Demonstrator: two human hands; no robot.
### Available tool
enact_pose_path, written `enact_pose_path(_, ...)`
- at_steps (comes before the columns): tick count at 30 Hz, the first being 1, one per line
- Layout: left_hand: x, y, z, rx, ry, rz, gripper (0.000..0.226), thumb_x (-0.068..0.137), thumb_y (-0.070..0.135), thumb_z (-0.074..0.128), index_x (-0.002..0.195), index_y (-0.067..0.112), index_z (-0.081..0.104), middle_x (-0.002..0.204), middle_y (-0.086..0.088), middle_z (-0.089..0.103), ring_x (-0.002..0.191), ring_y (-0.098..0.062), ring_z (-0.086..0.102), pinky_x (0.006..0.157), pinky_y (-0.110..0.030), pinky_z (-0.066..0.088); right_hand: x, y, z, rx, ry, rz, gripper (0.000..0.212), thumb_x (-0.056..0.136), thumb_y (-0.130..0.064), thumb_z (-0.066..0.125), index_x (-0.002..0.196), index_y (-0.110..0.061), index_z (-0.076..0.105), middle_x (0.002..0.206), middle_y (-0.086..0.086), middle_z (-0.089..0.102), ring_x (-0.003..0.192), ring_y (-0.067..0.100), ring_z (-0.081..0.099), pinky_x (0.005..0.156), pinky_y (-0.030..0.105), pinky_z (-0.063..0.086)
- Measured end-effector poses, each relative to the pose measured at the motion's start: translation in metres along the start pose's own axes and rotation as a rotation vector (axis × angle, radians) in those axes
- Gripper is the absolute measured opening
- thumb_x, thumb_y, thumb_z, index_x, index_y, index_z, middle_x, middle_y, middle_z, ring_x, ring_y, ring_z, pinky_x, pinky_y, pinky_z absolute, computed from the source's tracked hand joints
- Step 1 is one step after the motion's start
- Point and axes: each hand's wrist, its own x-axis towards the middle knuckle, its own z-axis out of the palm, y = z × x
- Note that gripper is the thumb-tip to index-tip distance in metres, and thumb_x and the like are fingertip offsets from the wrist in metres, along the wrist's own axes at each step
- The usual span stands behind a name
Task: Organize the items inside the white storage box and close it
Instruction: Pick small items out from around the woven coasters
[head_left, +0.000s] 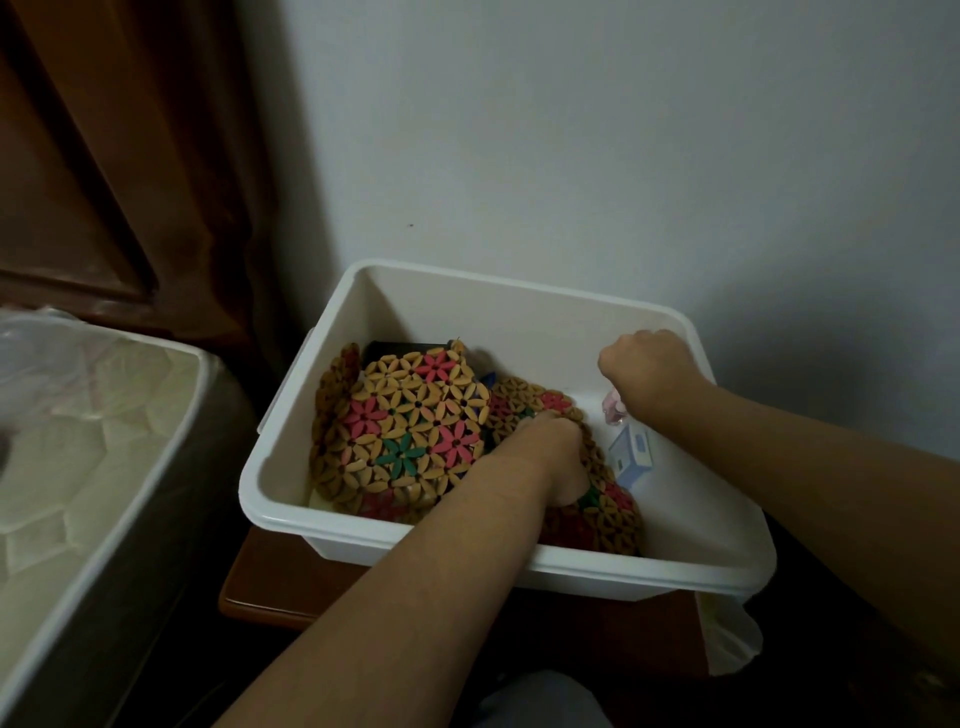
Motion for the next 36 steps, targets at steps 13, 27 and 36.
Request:
enact_pose_path(13,-0.109,-0.004,-0.051,-0.321,0.929,0.155,0.043,0.105,0.037,0.043,0.065,0.021,0.047,0.056,0.002,0.052,0.051,-0.012,0.050,0.051,-0.032,0.029,-0.118,0.048,-0.086,0.423,0.758,0.128,0.051,0.103,-0.029,0.050,0.055,-0.014,0.045,0.051,0.003,0.047,0.057,0.026,0.044,0.068,0.040,0.045)
enact_pose_path(27,-0.459,-0.206,-0.068,-0.142,1.472,-0.370,0.046,0.111,0.028,0.043,0.065,0.023,0.038,0.057,0.003,0.042,0.058,-0.024,0.045,0.056,-0.042,0.030,-0.221,-0.268,-0.277,1.125,0.854,-0.641,0.043,0.109,-0.030,0.039,0.066,-0.024,0.040,0.055,-0.004,0.043,0.047,0.012,0.038,0.046,0.030,0.022)
enact_pose_path(36,-0.678,-0.305,0.014,-0.388,1.707,-1.052,0.040,0.107,0.036,0.038,0.070,0.018,0.042,0.067,0.000,0.052,0.062,-0.016,0.047,0.054,-0.036,0.028,-0.304,-0.481,-0.339,1.022,0.434,-1.204,0.038,0.102,-0.037,0.054,0.073,-0.012,0.057,0.066,0.004,0.059,0.063,0.022,0.055,0.059,0.042,0.045)
